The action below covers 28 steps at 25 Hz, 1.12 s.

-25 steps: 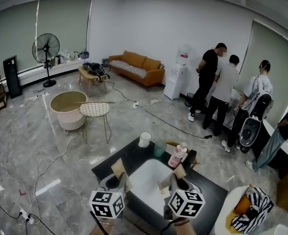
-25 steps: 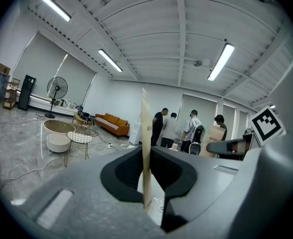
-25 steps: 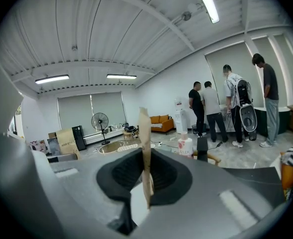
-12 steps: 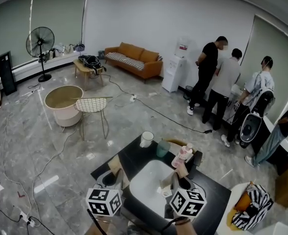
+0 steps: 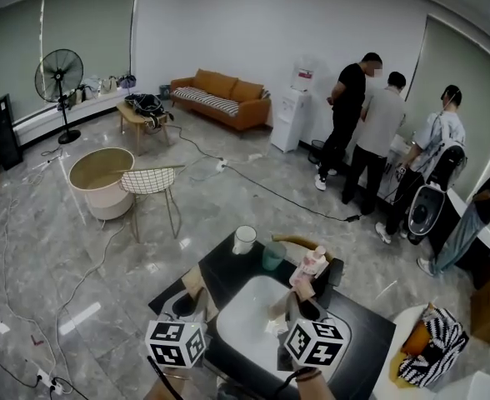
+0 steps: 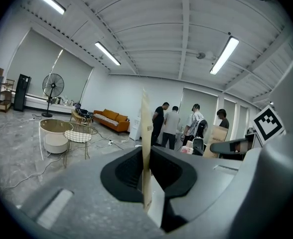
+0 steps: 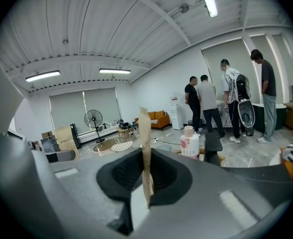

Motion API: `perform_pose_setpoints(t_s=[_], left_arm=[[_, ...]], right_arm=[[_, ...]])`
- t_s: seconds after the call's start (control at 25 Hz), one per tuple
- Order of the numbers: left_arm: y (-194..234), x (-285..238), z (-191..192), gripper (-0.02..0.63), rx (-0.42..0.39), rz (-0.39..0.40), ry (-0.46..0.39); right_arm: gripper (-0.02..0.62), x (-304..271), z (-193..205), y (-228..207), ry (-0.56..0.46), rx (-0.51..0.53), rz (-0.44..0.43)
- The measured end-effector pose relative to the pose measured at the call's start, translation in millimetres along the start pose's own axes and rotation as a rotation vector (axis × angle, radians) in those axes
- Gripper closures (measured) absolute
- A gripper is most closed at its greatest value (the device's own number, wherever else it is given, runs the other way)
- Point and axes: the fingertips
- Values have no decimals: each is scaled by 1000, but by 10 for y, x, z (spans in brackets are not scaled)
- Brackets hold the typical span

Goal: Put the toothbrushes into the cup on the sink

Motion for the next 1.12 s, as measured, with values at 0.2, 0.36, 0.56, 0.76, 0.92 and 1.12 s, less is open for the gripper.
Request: perform_pose_setpoints(t_s=[0.2, 0.36, 0.56, 0.76, 0.92, 1.12], left_arm=[[-25, -181, 20, 564, -2, 9, 4], [-21, -278, -15, 563, -15, 17, -1], [18, -385, -20, 564, -34, 22, 0], [-6, -555, -19, 564, -47, 25, -1], [7, -668, 35, 563, -48, 27, 6], [31, -797, 105, 565, -49, 35, 18]], right_arm=[[564, -100, -10, -55, 6, 2, -2], [565, -172, -10, -80, 10, 0, -2], [565, -259, 23, -102, 14, -9, 0], [565, -396, 25, -183, 20, -7, -8], [565, -506, 50, -193, 24, -2, -20], [565, -667, -5, -157, 18, -3, -40]])
Point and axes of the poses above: the fingertips, and each gripper's own axes: x backward along the fingers, y to its left, z out of its underside, and after that the axes turned 8 degrees about -y, right-handed
